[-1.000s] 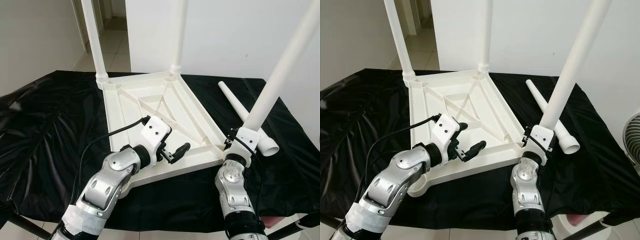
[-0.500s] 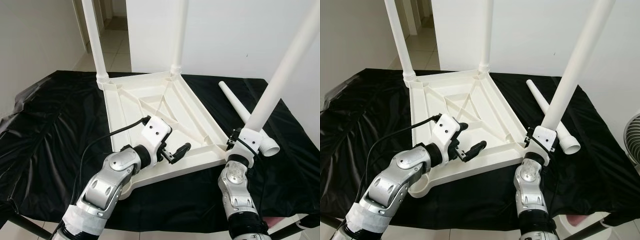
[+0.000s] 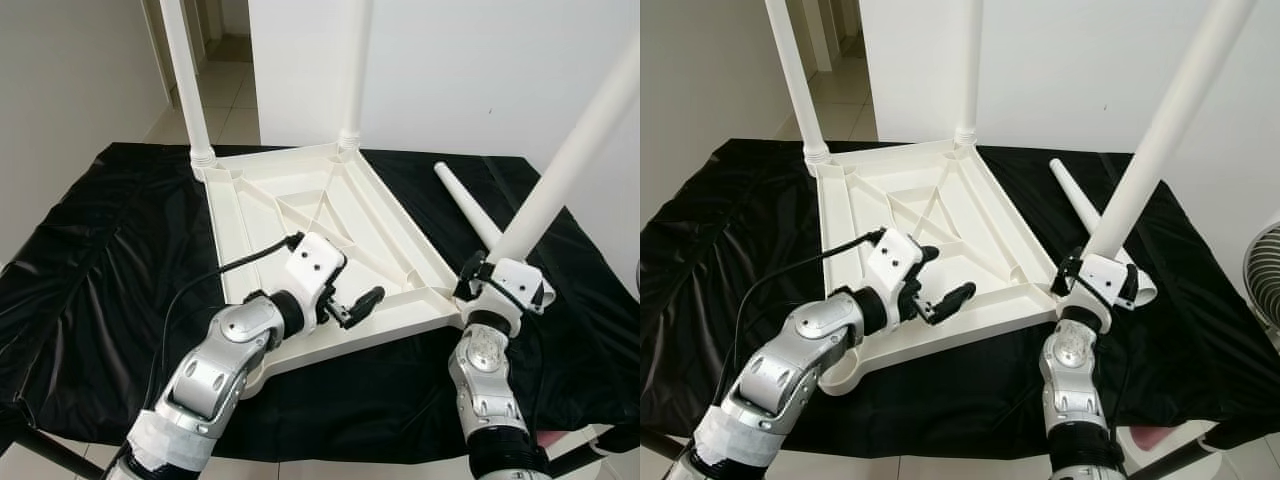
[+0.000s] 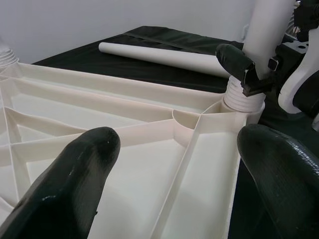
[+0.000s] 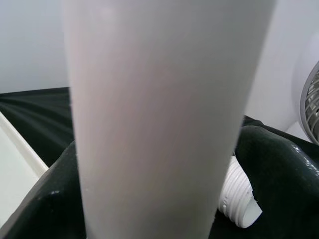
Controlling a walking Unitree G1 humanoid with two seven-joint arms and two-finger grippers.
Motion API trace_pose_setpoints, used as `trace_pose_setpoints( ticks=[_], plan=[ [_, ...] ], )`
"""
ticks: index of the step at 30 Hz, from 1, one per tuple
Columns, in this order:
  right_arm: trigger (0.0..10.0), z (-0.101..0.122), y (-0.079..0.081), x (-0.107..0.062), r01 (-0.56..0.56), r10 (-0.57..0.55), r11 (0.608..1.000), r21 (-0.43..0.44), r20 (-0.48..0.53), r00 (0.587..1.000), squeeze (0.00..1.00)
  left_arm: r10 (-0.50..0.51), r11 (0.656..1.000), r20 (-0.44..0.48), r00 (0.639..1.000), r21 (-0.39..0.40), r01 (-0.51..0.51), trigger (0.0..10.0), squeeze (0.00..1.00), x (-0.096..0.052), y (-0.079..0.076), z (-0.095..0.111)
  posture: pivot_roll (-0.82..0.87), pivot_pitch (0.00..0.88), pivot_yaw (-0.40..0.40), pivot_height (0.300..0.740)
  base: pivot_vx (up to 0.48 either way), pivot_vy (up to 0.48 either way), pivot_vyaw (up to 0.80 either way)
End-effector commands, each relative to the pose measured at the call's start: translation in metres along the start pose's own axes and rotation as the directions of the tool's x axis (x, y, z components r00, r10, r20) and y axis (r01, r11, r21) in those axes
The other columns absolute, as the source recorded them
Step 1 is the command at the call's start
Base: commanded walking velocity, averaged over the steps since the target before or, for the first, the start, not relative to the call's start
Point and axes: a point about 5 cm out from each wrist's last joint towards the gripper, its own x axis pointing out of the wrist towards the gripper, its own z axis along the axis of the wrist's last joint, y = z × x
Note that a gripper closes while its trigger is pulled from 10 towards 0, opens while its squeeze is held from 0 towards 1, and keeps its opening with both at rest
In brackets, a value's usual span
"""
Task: Building children table
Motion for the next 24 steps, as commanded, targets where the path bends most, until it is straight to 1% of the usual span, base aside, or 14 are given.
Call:
trace_pose_setpoints(
  ticks=[1, 2, 3, 4, 6, 7, 12, 13, 14, 15, 19, 20, 21, 24],
  plan=[
    [10.0, 0.0, 0.004, 0.0, -0.072, 0.072, 0.997, 0.033, -0.013, 0.997, 0.0, -0.01, 1.0, 0.002, 1.0, -0.002, 0.01, 10.0, 0.0, 0.0, -0.003, 0.001, -0.02, 0.018, 0.012, 0.74, 0.0, 0.0, 0.0],
    [10.0, 0.0, 0.004, 0.0, -0.072, 0.072, 0.997, 0.033, -0.013, 0.997, 0.0, -0.01, 1.0, 0.002, 1.0, -0.002, 0.01, 10.0, 0.0, 0.0, -0.003, 0.001, -0.02, 0.018, 0.012, 0.74, 0.0, 0.0, 0.0],
    [10.0, 0.001, 0.004, 0.001, -0.117, 0.118, 0.992, 0.055, -0.017, 0.993, 0.0, -0.008, 1.0, 0.002, 1.0, -0.004, 0.008, 10.0, 0.0, 0.0, -0.002, 0.001, -0.02, 0.02, 0.012, 0.74, 0.0, 0.0, 0.0],
    [10.0, 0.001, 0.004, 0.001, -0.117, 0.118, 0.992, 0.055, -0.017, 0.993, 0.0, -0.008, 1.0, 0.002, 1.0, -0.004, 0.008, 10.0, 0.0, 0.0, -0.002, 0.001, -0.02, 0.02, 0.012, 0.74, 0.0, 0.0, 0.0],
    [10.0, 0.002, 0.002, 0.003, -0.172, 0.174, 0.983, 0.066, -0.017, 0.985, 0.0, -0.006, 1.0, 0.002, 1.0, -0.003, 0.006, 10.0, 0.0, -0.001, -0.002, 0.001, -0.02, 0.022, 0.012, 0.74, 0.0, 0.0, 0.0],
    [10.0, 0.002, 0.002, 0.003, -0.172, 0.174, 0.983, 0.066, -0.017, 0.985, 0.0, -0.006, 1.0, 0.002, 1.0, -0.003, 0.006, 10.0, 0.0, -0.001, -0.002, 0.001, -0.02, 0.022, 0.012, 0.74, 0.0, 0.0, 0.0],
    [10.0, 0.003, -0.005, 0.006, -0.283, 0.286, 0.956, 0.079, -0.025, 0.958, 0.0, -0.005, 1.0, 0.001, 1.0, -0.003, 0.005, 10.0, 0.0, -0.001, -0.001, 0.001, -0.03, 0.025, 0.013, 0.74, 0.0, 0.0, 0.0],
    [9.1, 0.004, -0.009, 0.007, -0.311, 0.314, 0.947, 0.085, -0.019, 0.949, 0.0, -0.005, 1.0, 0.001, 1.0, -0.002, 0.005, 10.0, 0.0, -0.001, -0.001, 0.001, -0.03, 0.025, 0.015, 0.74, 0.0, 0.0, 0.0],
    [9.1, 0.006, -0.011, 0.008, -0.328, 0.331, 0.94, 0.089, -0.013, 0.944, 0.0, -0.005, 1.0, 0.001, 1.0, -0.002, 0.005, 10.0, 0.0, -0.001, -0.001, 0.001, -0.03, 0.026, 0.015, 0.74, 0.0, 0.0, 0.0],
    [0.0, 0.006, -0.014, 0.009, -0.347, 0.35, 0.933, 0.092, -0.014, 0.937, 0.0, -0.005, 1.0, 0.002, 1.0, -0.002, 0.005, 10.0, 0.0, -0.001, -0.001, 0.001, -0.03, 0.027, 0.017, 0.74, 0.0, 0.0, 0.0],
    [0.0, 0.004, -0.021, 0.011, -0.374, 0.376, 0.925, 0.072, -0.026, 0.926, 0.0, -0.007, 1.0, 0.003, 1.0, -0.002, 0.007, 10.0, 0.0, -0.001, 0.0, 0.002, -0.04, 0.028, 0.017, 0.74, 0.0, 0.0, 0.0],
    [0.0, 0.003, -0.025, 0.013, -0.395, 0.397, 0.917, 0.066, -0.033, 0.917, 0.0, -0.007, 1.0, 0.002, 1.0, -0.002, 0.007, 10.0, 0.0, -0.001, 0.0, 0.002, -0.04, 0.028, 0.017, 0.74, 0.0, 0.0, 0.0],
    [0.0, 0.003, -0.025, 0.013, -0.395, 0.397, 0.917, 0.066, -0.033, 0.917, 0.0, -0.007, 1.0, 0.002, 1.0, -0.002, 0.007, 10.0, 0.0, -0.001, 0.0, 0.002, -0.04, 0.028, 0.017, 0.74, 0.0, 0.0, 0.0],
    [0.0, 0.003, -0.023, 0.012, -0.449, 0.454, 0.889, 0.087, -0.045, 0.89, 0.0, -0.005, 1.0, 0.003, 1.0, -0.002, 0.005, 10.0, 0.0, -0.001, 0.0, 0.002, -0.03, 0.029, 0.018, 0.74, 0.0, 0.0, 0.0]
  ],
)
